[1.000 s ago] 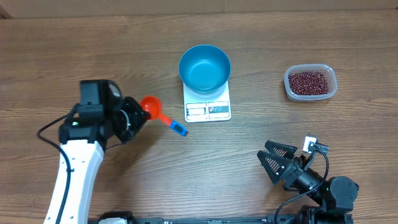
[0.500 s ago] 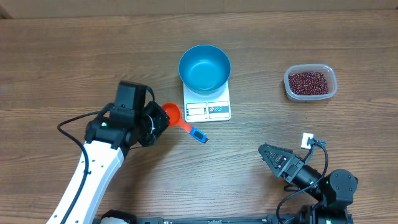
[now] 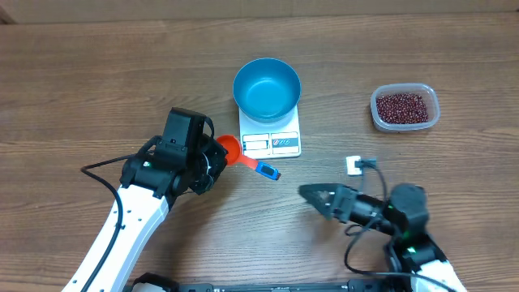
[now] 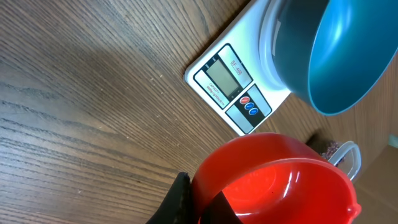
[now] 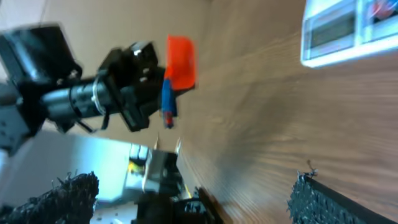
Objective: Scoop item into bowl and weigh 150g on scale
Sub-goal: 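Lift the red cup with the left gripper toward the right gripper, then grasp the red cup's blue handle with the right gripper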
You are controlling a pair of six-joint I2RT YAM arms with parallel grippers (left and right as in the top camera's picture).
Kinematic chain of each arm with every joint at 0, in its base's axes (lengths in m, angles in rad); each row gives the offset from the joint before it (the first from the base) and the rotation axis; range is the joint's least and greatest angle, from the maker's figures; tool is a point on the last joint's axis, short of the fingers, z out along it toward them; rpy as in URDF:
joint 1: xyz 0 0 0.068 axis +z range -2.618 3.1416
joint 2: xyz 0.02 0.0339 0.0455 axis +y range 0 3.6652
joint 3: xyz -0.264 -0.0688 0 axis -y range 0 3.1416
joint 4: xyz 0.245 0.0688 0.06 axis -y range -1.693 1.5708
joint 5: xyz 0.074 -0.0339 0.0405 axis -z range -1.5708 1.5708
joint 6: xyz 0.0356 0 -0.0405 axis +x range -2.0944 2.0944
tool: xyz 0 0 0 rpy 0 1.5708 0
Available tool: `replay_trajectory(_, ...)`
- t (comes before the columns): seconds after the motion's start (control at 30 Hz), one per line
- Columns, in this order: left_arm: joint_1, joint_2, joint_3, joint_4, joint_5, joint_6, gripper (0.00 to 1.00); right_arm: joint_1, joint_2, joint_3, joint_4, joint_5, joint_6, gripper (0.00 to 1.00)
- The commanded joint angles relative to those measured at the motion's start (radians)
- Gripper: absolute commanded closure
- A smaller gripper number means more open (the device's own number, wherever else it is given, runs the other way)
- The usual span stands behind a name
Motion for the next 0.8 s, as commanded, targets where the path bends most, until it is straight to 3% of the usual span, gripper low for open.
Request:
replay_trajectory(0.0, -0.009, -0.002, 0.001, -0.001, -0.014, -0.032, 0.96, 0.167, 0.153, 0.043, 0.237, 0.186, -0.016, 0.0)
replay_trajectory(0.1, -0.024, -0.002, 0.001, -0.023, -0.008, -0.031, 0.96, 0.26, 0.273, 0.044, 0.392, 0.334, -0.007, 0.0)
replay_trajectory(0.27, -0.078, -0.002, 0.001, -0.021, -0.016, -0.032, 0.96, 0.295, 0.333, 0.044, 0.474, 0.34, -0.004, 0.1)
replay_trajectory(0.37, -0.131, 0.005, 0.001, -0.013, -0.04, -0.05, 0.96, 0.295, 0.338, 0.044, 0.483, 0.351, -0.003, 0.25)
replay_trajectory(0.5, -0.184, 0.03, 0.001, -0.006, -0.047, -0.111, 0.96, 0.295, 0.338, 0.044, 0.483, 0.365, 0.048, 0.34)
replay_trajectory(0.63, -0.234, 0.108, 0.001, 0.027, -0.042, -0.148, 0.96, 0.296, 0.338, 0.044, 0.48, 0.362, 0.064, 0.5)
replay_trajectory(0.77, -0.236, 0.129, 0.001, 0.043, -0.042, -0.16, 0.96, 0.296, 0.338, 0.044, 0.438, 0.354, 0.076, 0.51)
